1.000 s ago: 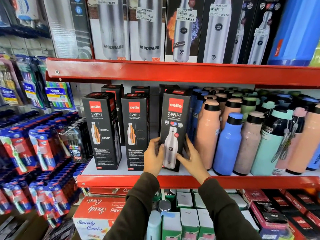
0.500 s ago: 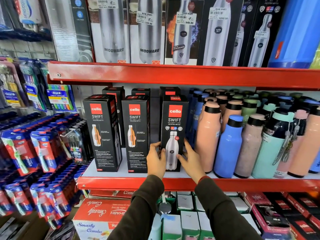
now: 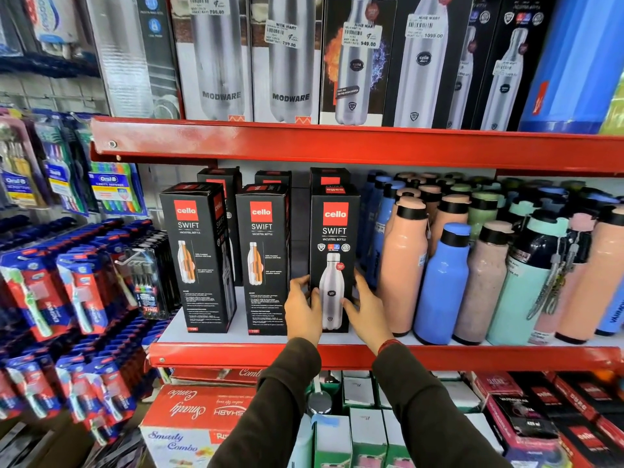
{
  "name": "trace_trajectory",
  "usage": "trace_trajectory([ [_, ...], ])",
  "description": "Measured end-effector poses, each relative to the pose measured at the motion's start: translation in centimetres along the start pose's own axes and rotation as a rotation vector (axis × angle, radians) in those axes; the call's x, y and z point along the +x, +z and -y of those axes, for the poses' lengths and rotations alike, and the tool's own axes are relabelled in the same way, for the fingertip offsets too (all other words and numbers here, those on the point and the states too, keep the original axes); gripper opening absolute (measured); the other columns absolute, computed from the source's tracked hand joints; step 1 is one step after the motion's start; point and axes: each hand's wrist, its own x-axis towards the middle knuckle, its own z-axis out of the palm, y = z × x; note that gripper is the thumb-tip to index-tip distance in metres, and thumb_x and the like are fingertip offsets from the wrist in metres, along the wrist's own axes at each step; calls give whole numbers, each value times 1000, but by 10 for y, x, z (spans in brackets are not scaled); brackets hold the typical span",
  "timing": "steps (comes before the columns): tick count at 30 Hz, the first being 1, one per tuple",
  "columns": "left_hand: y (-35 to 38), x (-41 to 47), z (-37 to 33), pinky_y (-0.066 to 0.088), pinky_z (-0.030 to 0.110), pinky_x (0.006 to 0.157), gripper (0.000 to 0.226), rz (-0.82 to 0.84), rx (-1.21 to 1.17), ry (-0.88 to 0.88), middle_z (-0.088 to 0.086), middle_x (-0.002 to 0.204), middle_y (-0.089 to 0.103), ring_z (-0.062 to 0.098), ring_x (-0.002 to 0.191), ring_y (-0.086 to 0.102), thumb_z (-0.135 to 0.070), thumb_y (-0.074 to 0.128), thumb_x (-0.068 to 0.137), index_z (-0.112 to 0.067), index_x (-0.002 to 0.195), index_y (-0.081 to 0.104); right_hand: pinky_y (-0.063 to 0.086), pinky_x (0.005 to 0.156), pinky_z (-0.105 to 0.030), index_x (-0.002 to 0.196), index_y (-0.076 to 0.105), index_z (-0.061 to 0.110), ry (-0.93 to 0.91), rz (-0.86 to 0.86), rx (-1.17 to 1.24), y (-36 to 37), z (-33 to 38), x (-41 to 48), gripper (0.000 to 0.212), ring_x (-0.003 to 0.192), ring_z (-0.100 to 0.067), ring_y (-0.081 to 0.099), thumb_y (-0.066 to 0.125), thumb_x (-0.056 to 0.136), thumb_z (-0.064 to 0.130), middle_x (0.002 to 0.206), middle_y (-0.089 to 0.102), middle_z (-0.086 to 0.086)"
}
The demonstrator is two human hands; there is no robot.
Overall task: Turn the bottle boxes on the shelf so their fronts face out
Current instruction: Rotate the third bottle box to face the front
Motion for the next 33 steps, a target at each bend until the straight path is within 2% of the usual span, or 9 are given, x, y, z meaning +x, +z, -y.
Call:
trace_trajectory([
  [6, -1, -2, -4, 45, 27, 98, 34, 18, 37, 5, 10, 133, 62, 25, 122, 60, -15, 52, 100, -12, 133, 49, 40, 106, -26, 145, 41, 14, 15, -91, -34, 3, 0, -1, 58, 131, -24, 53, 63, 92, 7, 140, 58, -11],
  [9, -5, -10, -6, 40, 23, 102, 41, 28, 44, 39, 8, 141, 57, 22, 131, 55, -17, 50, 101, -11, 142, 44, 50, 98, -33, 132, 52, 15, -9, -229, 27, 6, 2, -6, 49, 116, -24, 60, 69, 86, 6, 126, 62, -8],
  [13, -23, -21, -9, 45, 30, 109, 37, -29, -15, 156, -1, 137, 58, 8, 126, 54, -18, 47, 102, -16, 139, 49, 47, 72, -13, 114, 55, 23, -93, -426, 105, 12, 9, -17, 36, 91, -19, 56, 69, 85, 7, 107, 54, -4],
  [17, -46, -22, -14, 49, 32, 102, 29, -110, -46, 331, -5, 123, 62, 7, 118, 58, -12, 46, 103, -18, 129, 57, 47, 64, -17, 104, 57, 30, -229, -470, 165, 29, 30, -27, 27, 77, -13, 57, 66, 89, 11, 97, 56, 0],
  [20, -62, -15, -14, 39, 26, 108, 36, -240, 46, 387, -1, 128, 54, 10, 122, 50, -6, 45, 100, -16, 134, 52, 49, 74, -13, 108, 62, 29, -282, -390, 201, 53, 44, -33, 22, 88, -6, 62, 62, 93, 13, 107, 63, 6],
  [24, -84, -2, -4, 21, 12, 115, 47, -268, 76, 269, 8, 147, 41, 8, 136, 34, -10, 45, 101, -11, 148, 37, 39, 95, -4, 133, 58, 15, -241, -207, 154, 85, 55, -32, 34, 117, -4, 56, 50, 100, 10, 129, 59, 11],
  [27, -100, 8, 9, 26, 34, 122, 50, -198, 56, 176, 9, 156, 34, 19, 147, 30, -17, 41, 104, -12, 152, 31, 31, 111, -17, 146, 42, 12, -108, -91, 130, 104, 60, -26, 43, 137, -16, 46, 42, 103, 13, 148, 50, -5],
  [29, -109, 14, 18, 31, 38, 121, 50, -160, 21, 122, 8, 158, 35, 21, 146, 35, -21, 41, 105, -12, 153, 31, 27, 117, -25, 149, 36, 11, -38, -53, 140, 114, 61, -22, 46, 143, -19, 39, 41, 104, 14, 153, 44, -8],
  [33, -119, 24, 36, 38, 10, 100, 43, -36, 62, 32, 13, 141, 58, 9, 123, 54, -24, 44, 104, -9, 145, 47, 30, 117, -28, 150, 35, 13, 6, -58, 148, 127, 60, -22, 48, 141, -18, 41, 43, 103, 14, 150, 48, -9],
])
